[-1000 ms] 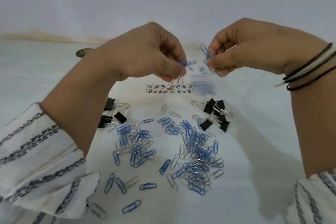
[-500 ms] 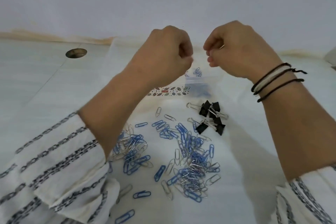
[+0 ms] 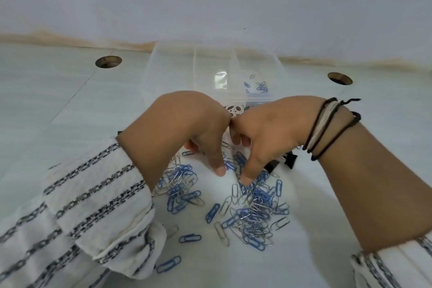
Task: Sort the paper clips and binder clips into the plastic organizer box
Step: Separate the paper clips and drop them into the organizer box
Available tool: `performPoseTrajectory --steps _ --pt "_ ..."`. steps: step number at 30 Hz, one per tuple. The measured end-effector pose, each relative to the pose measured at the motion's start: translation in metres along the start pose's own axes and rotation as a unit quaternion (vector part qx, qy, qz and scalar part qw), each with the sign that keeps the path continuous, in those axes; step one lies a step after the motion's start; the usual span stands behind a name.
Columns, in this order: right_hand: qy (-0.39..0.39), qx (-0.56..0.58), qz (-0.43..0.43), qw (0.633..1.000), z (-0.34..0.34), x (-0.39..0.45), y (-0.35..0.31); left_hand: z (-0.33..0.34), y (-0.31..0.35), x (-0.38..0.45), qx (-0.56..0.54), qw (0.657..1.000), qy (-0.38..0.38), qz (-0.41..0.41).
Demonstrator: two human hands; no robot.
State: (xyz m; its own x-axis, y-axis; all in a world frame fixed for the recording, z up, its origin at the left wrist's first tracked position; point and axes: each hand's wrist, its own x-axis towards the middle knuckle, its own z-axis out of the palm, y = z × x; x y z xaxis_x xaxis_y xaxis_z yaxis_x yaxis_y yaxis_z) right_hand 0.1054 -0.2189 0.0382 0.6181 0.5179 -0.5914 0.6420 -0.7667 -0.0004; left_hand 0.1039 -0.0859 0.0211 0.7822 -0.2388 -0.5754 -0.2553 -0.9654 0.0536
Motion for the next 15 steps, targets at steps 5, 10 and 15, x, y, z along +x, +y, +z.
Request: performPoseTrajectory --steps 5,10,15 --pt "0.025 0.025 -0.032 0.999 0.005 0.007 -0.006 -0.001 -0.007 0.003 -0.030 0.999 0.013 0.036" --pt "0.032 0.045 -0.065 0.996 0.007 0.012 -0.006 -0.001 -0.010 0.003 -0.105 0.992 -0.014 0.064" --pt "-0.007 0.019 -0.061 0.998 0.006 0.006 -0.009 0.000 -0.007 0.001 -0.080 0.995 -0.004 0.061"
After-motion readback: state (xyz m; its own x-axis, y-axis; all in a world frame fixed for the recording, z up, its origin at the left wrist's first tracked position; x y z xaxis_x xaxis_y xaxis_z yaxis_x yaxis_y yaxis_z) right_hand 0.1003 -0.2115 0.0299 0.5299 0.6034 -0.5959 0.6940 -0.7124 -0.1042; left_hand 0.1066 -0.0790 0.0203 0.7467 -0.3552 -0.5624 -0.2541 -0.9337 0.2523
